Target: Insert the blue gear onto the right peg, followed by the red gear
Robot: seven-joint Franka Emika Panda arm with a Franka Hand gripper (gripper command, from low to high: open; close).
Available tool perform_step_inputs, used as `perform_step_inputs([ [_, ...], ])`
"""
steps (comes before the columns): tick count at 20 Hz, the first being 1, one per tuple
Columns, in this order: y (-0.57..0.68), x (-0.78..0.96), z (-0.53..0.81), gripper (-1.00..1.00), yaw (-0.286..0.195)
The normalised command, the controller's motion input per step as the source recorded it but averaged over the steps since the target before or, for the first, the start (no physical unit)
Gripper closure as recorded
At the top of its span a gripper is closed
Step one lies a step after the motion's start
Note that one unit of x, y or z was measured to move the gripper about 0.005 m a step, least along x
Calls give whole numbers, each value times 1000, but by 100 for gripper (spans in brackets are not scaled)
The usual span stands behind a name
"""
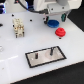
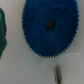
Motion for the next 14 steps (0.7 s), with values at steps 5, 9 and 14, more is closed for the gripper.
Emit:
perform_step_inputs([
  [5, -61, -303, -437, 100, 0],
  [9, 41, -249, -339, 100, 0],
  [14, 43, -219, -153, 100, 0],
])
